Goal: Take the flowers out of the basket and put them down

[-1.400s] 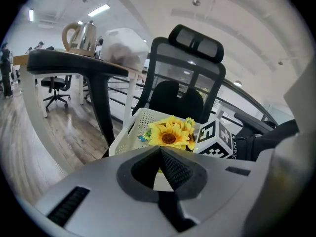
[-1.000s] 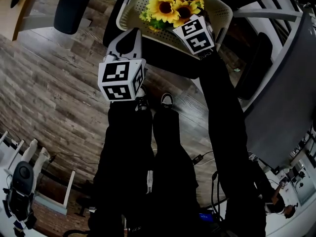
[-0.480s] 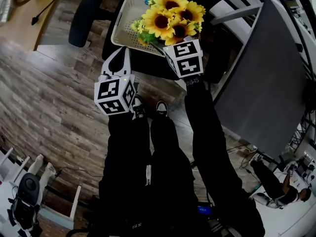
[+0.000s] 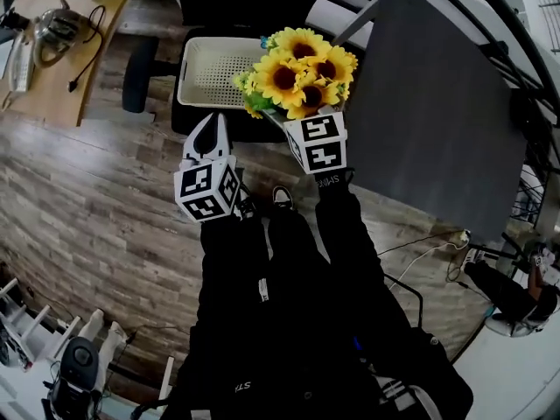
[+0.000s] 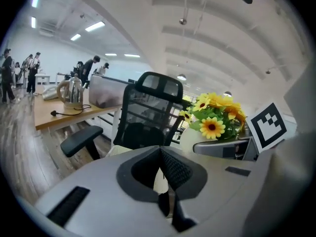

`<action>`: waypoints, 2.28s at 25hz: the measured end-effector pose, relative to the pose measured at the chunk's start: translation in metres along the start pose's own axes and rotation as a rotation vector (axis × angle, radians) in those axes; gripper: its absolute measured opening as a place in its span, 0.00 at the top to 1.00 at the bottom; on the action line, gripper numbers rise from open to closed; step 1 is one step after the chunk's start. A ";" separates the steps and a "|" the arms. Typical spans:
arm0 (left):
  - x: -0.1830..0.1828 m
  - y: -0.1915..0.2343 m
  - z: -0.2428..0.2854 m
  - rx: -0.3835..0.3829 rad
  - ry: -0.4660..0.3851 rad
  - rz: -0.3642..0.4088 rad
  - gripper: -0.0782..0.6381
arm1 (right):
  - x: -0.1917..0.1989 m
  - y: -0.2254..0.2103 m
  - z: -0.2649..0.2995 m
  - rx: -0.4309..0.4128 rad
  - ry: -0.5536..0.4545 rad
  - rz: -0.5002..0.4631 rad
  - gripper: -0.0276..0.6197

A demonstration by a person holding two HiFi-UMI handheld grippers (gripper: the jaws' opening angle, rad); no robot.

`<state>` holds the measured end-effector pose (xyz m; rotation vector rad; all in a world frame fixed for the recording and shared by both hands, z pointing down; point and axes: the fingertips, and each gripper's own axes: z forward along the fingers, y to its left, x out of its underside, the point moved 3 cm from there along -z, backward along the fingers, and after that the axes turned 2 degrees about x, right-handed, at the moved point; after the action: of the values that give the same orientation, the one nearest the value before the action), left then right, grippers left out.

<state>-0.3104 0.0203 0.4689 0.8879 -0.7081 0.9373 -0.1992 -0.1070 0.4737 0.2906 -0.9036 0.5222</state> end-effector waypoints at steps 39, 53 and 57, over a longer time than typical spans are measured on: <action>0.019 -0.529 0.007 0.452 0.017 0.279 0.89 | 0.124 -0.346 -0.424 0.479 -0.079 0.284 0.07; 0.084 -0.660 0.044 0.466 0.074 0.334 0.89 | 0.203 -0.449 -0.463 0.467 -0.030 0.374 0.07; 0.104 -0.659 0.057 0.451 0.109 0.336 0.89 | 0.220 -0.458 -0.451 0.463 -0.019 0.396 0.07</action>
<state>0.3163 -0.1928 0.3676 1.1204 -0.5691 1.4719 0.4632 -0.2202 0.3737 0.5402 -0.8546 1.1010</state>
